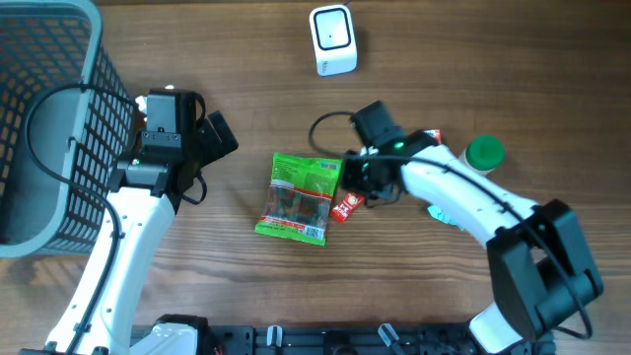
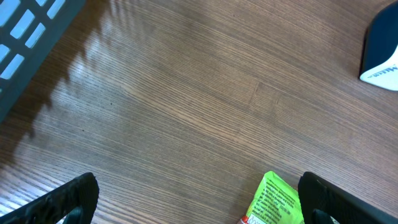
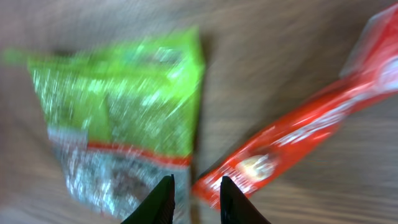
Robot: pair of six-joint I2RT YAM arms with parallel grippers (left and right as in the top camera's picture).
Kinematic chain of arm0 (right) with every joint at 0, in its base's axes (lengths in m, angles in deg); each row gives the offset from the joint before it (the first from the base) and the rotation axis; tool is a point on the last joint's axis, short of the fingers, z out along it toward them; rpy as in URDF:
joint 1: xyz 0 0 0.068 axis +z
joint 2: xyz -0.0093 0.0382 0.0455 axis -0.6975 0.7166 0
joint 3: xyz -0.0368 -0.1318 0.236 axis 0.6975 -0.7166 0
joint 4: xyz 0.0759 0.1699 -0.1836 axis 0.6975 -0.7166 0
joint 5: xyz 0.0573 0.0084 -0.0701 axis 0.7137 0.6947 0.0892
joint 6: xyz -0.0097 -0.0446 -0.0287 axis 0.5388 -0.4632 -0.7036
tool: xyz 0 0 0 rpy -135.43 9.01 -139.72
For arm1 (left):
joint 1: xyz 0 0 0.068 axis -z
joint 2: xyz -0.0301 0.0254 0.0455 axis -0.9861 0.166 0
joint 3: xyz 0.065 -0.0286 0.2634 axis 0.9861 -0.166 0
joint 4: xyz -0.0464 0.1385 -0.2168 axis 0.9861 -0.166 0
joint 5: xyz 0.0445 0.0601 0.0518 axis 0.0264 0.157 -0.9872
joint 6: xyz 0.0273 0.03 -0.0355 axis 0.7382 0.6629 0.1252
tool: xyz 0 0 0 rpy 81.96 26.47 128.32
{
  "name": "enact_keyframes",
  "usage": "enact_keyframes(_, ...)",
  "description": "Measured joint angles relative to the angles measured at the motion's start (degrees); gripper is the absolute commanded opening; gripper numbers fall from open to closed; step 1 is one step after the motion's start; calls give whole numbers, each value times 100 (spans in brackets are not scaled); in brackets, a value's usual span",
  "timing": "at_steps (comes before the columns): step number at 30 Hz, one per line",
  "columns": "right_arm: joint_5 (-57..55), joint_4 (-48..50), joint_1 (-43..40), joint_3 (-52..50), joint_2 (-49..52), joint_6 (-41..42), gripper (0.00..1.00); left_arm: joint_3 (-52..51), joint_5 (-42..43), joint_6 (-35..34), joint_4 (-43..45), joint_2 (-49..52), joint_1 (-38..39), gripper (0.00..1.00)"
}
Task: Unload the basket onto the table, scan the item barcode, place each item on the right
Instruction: 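Grasp the green candy packet edge and push it left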
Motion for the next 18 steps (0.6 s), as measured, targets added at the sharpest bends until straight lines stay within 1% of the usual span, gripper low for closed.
enact_keyframes(1, -52, 4, 173, 0, 0, -4, 5, 0, 0, 0, 0, 0, 0, 100)
enact_keyframes(2, -92, 7, 308, 0, 0, 22, 4, 0, 2, 0, -2, 0, 0, 100)
enact_keyframes(3, -109, 7, 514, 0, 0, 28, 4, 0, 2, 0, 0, 0, 0, 100)
enact_keyframes(4, -144, 9, 649, 0, 2, 208, 4, 0, 0, 0, 0, 0, 0, 100)
enact_keyframes(7, -339, 11, 1075, 0, 151, 953, 5, 0, 2, 0, 0, 0, 0, 100)
enact_keyframes(11, -599, 26, 1340, 0, 428, 1609, 5, 0, 0, 0, 0, 0, 0, 100)
enact_keyframes(14, -675, 68, 1397, 0, 472, 1969, 5, 0, 0, 0, 0, 0, 0, 100)
enact_keyframes(17, -693, 302, 1462, 0, 518, 2098, 5, 0, 0, 0, 0, 0, 0, 100)
enact_keyframes(18, -684, 520, 1493, 0, 553, 2057, 10, 0, 0, 0, 0, 0, 0, 100)
